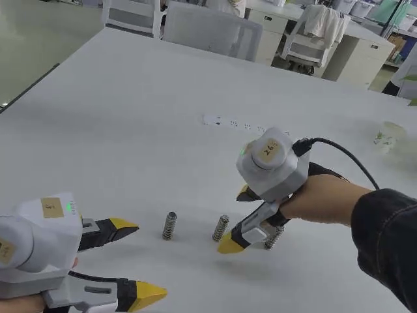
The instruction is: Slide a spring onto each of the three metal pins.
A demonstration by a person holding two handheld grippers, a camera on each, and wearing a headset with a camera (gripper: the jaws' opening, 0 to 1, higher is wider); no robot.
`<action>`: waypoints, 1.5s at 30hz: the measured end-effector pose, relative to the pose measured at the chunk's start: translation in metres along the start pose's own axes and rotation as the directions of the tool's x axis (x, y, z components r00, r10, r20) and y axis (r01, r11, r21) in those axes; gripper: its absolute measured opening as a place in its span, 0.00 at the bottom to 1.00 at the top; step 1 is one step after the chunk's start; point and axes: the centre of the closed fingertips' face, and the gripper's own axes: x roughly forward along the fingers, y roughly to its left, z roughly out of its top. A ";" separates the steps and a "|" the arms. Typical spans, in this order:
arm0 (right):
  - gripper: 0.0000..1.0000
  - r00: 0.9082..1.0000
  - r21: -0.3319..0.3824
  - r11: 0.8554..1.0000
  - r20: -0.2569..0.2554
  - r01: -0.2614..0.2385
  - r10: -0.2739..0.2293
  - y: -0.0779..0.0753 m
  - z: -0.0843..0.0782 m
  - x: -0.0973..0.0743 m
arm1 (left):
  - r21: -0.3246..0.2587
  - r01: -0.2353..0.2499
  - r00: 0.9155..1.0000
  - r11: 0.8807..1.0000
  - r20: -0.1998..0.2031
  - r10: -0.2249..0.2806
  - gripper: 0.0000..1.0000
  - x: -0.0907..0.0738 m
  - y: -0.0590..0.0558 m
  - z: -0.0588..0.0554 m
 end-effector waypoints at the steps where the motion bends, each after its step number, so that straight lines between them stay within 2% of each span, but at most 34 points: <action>1: 0.72 1.000 0.008 1.000 0.008 0.008 -0.008 -0.002 -0.002 -0.001 | -0.001 0.001 1.000 1.000 -0.001 -0.001 0.59 0.000 0.000 0.000; 7: 0.78 0.999 0.043 0.998 0.035 0.036 -0.037 -0.007 -0.009 -0.006 | -0.001 0.002 1.000 1.000 -0.005 -0.002 0.59 0.001 0.000 -0.001; 11: 0.83 0.995 0.070 0.996 0.072 0.064 -0.069 -0.012 -0.010 -0.012 | -0.002 0.001 1.000 1.000 -0.007 -0.001 0.59 0.002 0.000 -0.002; 18: 0.89 0.984 0.127 0.987 0.130 0.103 -0.120 -0.017 -0.018 -0.022 | 0.000 0.002 1.000 1.000 -0.012 -0.002 0.59 0.004 0.000 -0.002; 22: 0.93 0.975 0.160 0.979 0.162 0.125 -0.151 -0.020 -0.023 -0.027 | 0.001 0.003 1.000 1.000 -0.013 -0.003 0.59 0.004 0.000 -0.002; 37: 0.97 0.954 0.245 0.958 0.217 0.151 -0.206 -0.010 -0.047 -0.038 | 0.006 -0.003 1.000 1.000 -0.019 0.003 0.62 0.006 -0.002 0.002; 45: 0.98 0.937 0.274 0.950 0.265 0.152 -0.227 -0.001 -0.053 -0.043 | 0.004 -0.011 1.000 1.000 -0.019 0.011 0.64 0.005 -0.002 0.004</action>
